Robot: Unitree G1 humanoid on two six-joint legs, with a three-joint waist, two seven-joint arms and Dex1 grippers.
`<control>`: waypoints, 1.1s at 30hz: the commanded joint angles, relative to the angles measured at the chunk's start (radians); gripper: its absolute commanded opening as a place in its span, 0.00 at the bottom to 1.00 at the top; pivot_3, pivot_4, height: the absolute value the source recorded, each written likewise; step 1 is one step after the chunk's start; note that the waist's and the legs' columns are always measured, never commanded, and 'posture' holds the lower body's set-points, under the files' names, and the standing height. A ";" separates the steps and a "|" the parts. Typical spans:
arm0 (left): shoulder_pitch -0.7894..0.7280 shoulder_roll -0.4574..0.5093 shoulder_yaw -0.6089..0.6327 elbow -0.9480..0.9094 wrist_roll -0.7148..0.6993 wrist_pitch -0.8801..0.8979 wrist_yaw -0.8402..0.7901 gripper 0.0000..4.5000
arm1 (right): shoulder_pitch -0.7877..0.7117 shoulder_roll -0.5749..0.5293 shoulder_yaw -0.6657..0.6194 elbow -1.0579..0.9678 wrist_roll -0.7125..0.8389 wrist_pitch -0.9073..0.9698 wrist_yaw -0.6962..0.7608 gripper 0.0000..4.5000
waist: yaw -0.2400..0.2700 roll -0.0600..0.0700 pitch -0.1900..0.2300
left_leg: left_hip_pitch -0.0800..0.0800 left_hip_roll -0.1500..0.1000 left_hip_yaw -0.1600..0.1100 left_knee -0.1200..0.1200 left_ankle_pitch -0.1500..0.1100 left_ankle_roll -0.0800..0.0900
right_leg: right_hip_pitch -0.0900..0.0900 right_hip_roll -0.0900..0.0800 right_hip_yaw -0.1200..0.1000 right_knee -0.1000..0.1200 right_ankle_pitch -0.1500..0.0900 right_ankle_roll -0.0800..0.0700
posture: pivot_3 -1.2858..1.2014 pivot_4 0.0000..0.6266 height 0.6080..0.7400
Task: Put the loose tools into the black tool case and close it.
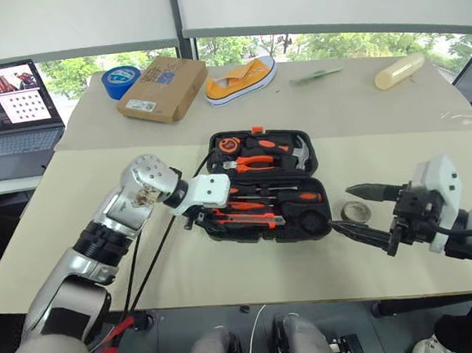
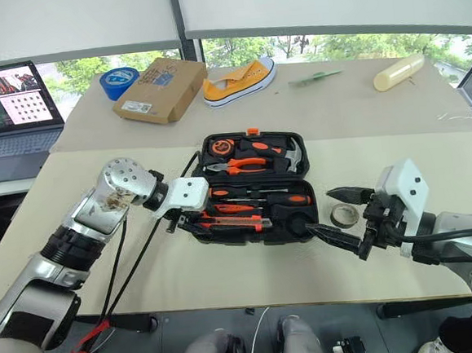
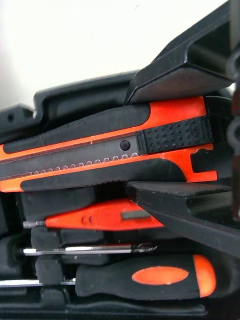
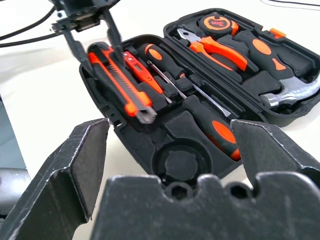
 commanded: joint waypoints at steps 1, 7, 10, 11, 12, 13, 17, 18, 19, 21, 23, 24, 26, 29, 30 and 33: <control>-0.015 -0.016 -0.004 -0.042 0.004 0.048 0.005 0.39 | -0.003 0.005 -0.024 -0.016 0.011 -0.029 -0.007 1.00 | 0.000 0.000 0.000 | 0.000 0.000 0.000 0.000 0.000 0.000 | 0.000 0.000 0.000 0.000 0.000 0.000 | 0.52 0.24 0.93; 0.012 -0.009 -0.023 -0.094 0.010 0.074 -0.009 0.39 | -0.023 0.010 -0.004 0.004 0.002 -0.037 -0.013 1.00 | -0.001 0.000 0.000 | 0.000 0.001 0.000 0.000 0.000 0.000 | 0.000 0.000 0.000 0.000 0.000 0.000 | 0.52 0.24 0.93; 0.019 -0.005 -0.027 -0.086 0.018 0.070 -0.008 0.39 | -0.029 0.012 0.004 0.007 0.001 -0.041 -0.018 1.00 | -0.001 0.000 0.000 | 0.000 0.001 -0.001 0.001 0.000 0.000 | 0.000 0.000 0.000 0.000 0.000 0.000 | 0.52 0.24 0.93; 0.018 -0.006 -0.026 -0.083 0.019 0.075 -0.007 0.50 | -0.031 0.013 0.008 0.008 -0.001 -0.041 -0.019 1.00 | -0.001 0.000 0.000 | 0.000 0.001 -0.001 0.001 0.000 0.000 | 0.000 0.000 0.000 0.000 0.000 0.000 | 0.52 0.24 0.93; 0.016 -0.004 -0.024 -0.082 0.018 0.077 -0.009 0.61 | -0.033 0.014 0.011 0.008 -0.002 -0.042 -0.020 1.00 | -0.001 0.000 0.000 | 0.000 0.001 -0.001 0.001 0.000 0.000 | 0.000 0.000 0.000 0.000 0.000 0.000 | 0.52 0.24 0.93; 0.014 -0.001 -0.020 -0.081 0.017 0.077 -0.012 0.65 | -0.035 0.016 0.014 0.008 -0.003 -0.042 -0.022 1.00 | -0.001 0.000 0.000 | 0.000 0.001 -0.001 0.001 0.000 0.000 | 0.000 0.000 0.000 0.000 0.000 0.000 | 0.52 0.24 0.93; -0.004 0.018 0.014 -0.102 -0.016 0.097 -0.042 0.97 | -0.036 0.017 0.021 0.007 -0.005 -0.046 -0.022 1.00 | -0.003 0.000 0.000 | 0.000 0.001 -0.001 0.000 0.000 0.000 | 0.000 0.001 0.000 0.000 0.000 0.000 | 0.52 0.24 0.93; -0.006 0.020 0.022 -0.107 -0.026 0.103 -0.047 0.99 | -0.035 0.018 0.022 0.007 -0.006 -0.047 -0.021 1.00 | -0.004 0.000 0.000 | 0.000 0.002 -0.001 0.000 0.000 0.000 | 0.000 0.001 0.000 0.000 0.000 0.000 | 0.52 0.24 0.93; -0.015 0.022 0.040 -0.117 -0.053 0.128 -0.063 0.99 | -0.035 0.018 0.022 0.009 -0.006 -0.049 -0.020 1.00 | -0.004 0.000 0.000 | 0.000 0.002 -0.001 0.000 0.000 0.000 | 0.000 0.001 0.000 0.000 0.000 0.000 | 0.52 0.24 0.93; -0.033 0.026 0.069 -0.126 -0.094 0.166 -0.085 0.94 | -0.034 0.018 0.022 0.013 -0.007 -0.050 -0.019 1.00 | -0.004 0.000 0.000 | 0.000 0.002 -0.001 0.001 0.000 0.000 | 0.000 0.001 0.000 0.000 0.000 0.000 | 0.52 0.24 0.93; -0.042 0.030 0.081 -0.120 -0.114 0.170 -0.098 0.85 | -0.034 0.018 0.026 0.018 -0.009 -0.052 -0.016 1.00 | -0.002 0.000 0.000 | 0.000 0.002 -0.001 0.001 0.000 0.000 | 0.000 0.001 0.000 0.000 0.000 0.000 | 0.52 0.24 0.93; -0.039 0.031 0.078 -0.112 -0.114 0.153 -0.098 0.81 | -0.035 0.017 0.029 0.021 -0.013 -0.055 -0.014 1.00 | -0.001 0.000 0.000 | 0.000 0.002 -0.001 0.002 0.000 0.000 | 0.000 0.001 0.000 0.000 0.000 0.000 | 0.52 0.24 0.93; -0.033 0.027 0.068 -0.094 -0.103 0.118 -0.090 0.64 | -0.038 0.016 0.036 0.030 -0.018 -0.060 -0.012 1.00 | -0.001 0.000 0.000 | 0.000 0.002 -0.001 0.002 0.000 0.000 | 0.000 0.001 0.000 0.000 0.000 0.000 | 0.52 0.24 0.93; -0.026 0.008 0.059 -0.065 -0.087 0.077 -0.072 0.39 | -0.046 0.011 0.042 0.038 -0.020 -0.063 -0.011 1.00 | -0.001 0.000 0.000 | 0.000 0.002 -0.001 0.002 0.000 0.000 | 0.000 0.001 0.000 0.000 0.000 0.000 | 0.52 0.24 0.93; -0.026 0.002 0.057 -0.058 -0.084 0.070 -0.067 0.30 | -0.047 0.010 0.041 0.039 -0.019 -0.064 -0.011 1.00 | -0.001 0.000 0.000 | 0.000 0.002 -0.001 0.002 0.000 0.000 | 0.000 0.001 0.000 0.000 0.000 0.000 | 0.52 0.24 0.93; -0.028 -0.016 0.056 -0.035 -0.080 0.056 -0.051 0.05 | -0.042 0.006 0.035 0.033 -0.015 -0.059 -0.010 1.00 | -0.001 0.000 0.000 | 0.000 0.002 -0.001 0.002 0.000 0.000 | 0.000 0.001 0.000 0.000 0.000 0.000 | 0.52 0.24 0.93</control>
